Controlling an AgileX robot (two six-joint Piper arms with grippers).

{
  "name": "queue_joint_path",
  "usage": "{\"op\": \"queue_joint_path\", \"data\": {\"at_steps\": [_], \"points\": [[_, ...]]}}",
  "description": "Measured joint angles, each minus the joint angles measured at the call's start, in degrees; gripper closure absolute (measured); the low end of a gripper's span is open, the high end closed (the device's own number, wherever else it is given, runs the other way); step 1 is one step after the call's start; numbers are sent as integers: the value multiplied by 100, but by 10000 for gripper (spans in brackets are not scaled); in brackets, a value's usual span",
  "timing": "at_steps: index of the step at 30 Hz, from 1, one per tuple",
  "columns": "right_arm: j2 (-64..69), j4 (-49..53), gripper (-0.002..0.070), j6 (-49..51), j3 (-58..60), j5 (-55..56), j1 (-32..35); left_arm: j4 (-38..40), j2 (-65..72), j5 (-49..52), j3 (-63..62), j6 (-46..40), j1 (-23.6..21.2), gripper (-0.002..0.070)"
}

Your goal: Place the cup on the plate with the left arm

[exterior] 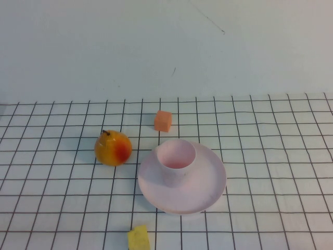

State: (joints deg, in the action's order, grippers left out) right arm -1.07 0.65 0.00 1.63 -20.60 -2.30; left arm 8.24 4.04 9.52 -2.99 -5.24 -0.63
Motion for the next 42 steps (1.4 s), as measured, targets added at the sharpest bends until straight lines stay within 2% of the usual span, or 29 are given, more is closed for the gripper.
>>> {"op": "queue_joint_path", "data": {"at_steps": [7, 14, 19, 42], "points": [[0, 0, 679, 0, 0, 0, 0, 12, -334, 24, 438, 0, 0, 677], [0, 0, 679, 0, 0, 0, 0, 12, -452, 831, 453, 0, -228, 677], [0, 0, 679, 0, 0, 0, 0, 12, -452, 884, 453, 0, -345, 677], [0, 0, 679, 0, 0, 0, 0, 12, -452, 948, 431, 0, -342, 677]]}}
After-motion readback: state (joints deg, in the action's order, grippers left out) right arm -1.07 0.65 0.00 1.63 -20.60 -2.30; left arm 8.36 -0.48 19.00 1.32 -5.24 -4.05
